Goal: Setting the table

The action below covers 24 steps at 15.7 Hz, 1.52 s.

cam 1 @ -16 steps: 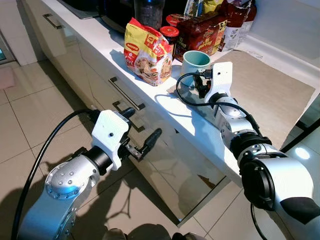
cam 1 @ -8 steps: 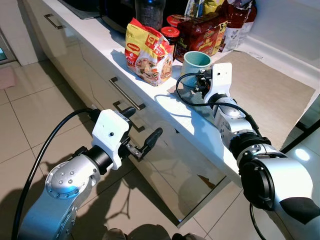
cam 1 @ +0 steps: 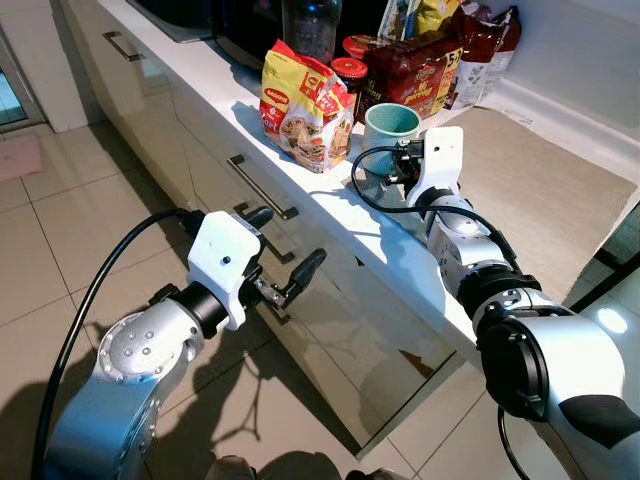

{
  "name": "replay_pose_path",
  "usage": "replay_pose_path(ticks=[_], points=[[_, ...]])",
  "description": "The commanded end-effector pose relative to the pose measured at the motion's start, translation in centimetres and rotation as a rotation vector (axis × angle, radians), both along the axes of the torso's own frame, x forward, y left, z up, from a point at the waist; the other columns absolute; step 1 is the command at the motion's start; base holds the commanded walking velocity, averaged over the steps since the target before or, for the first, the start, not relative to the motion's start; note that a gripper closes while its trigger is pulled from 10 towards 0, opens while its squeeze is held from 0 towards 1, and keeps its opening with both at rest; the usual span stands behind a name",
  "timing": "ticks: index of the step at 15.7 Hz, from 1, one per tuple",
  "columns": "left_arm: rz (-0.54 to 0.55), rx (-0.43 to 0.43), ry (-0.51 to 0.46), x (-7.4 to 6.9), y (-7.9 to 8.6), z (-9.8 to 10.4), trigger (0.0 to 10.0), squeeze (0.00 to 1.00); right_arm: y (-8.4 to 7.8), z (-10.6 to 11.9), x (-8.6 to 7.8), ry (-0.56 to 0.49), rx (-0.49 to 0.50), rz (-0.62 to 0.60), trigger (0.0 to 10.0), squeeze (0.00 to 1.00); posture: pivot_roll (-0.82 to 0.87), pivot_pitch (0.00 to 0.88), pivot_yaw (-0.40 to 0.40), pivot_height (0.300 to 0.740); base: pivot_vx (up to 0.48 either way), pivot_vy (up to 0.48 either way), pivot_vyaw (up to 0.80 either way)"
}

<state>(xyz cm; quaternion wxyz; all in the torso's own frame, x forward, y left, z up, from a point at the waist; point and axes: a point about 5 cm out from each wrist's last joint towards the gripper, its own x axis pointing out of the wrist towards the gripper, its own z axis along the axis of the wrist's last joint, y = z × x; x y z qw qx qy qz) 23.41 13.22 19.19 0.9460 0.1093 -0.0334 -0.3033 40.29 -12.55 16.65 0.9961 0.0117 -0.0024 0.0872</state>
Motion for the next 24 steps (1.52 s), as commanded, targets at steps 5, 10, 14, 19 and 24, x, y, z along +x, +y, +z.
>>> replay_pose_path(ticks=[5,10,14,19,24], points=[[0.178,0.042,-0.083,1.2,1.6,0.0,10.0,0.0,-0.4,4.4,-0.5,-0.291,0.155,0.126,0.1,0.0,0.21,0.0,-0.065,0.74,0.0,0.0,0.0],[0.169,0.035,-0.106,0.9,1.5,0.0,10.0,0.0,0.4,2.1,-10.3,-0.332,0.145,0.282,10.0,0.0,0.15,0.0,-0.052,0.74,0.0,-0.447,0.0],[0.209,0.023,-0.123,0.4,1.7,0.3,10.0,0.0,0.9,1.3,-12.0,-0.307,0.137,0.292,10.0,0.0,0.15,0.0,-0.055,0.74,0.0,-0.48,0.0],[0.379,0.045,-0.172,1.9,2.3,2.0,10.0,0.0,0.2,2.0,-12.6,-0.248,0.112,0.177,10.0,0.0,0.15,0.0,-0.06,0.74,0.0,-0.48,0.32],[0.458,0.101,-0.173,2.7,2.6,1.2,10.0,0.0,-0.4,0.7,-11.8,-0.106,0.111,0.093,10.0,0.0,0.13,0.017,-0.045,0.74,0.0,-0.48,0.8]])
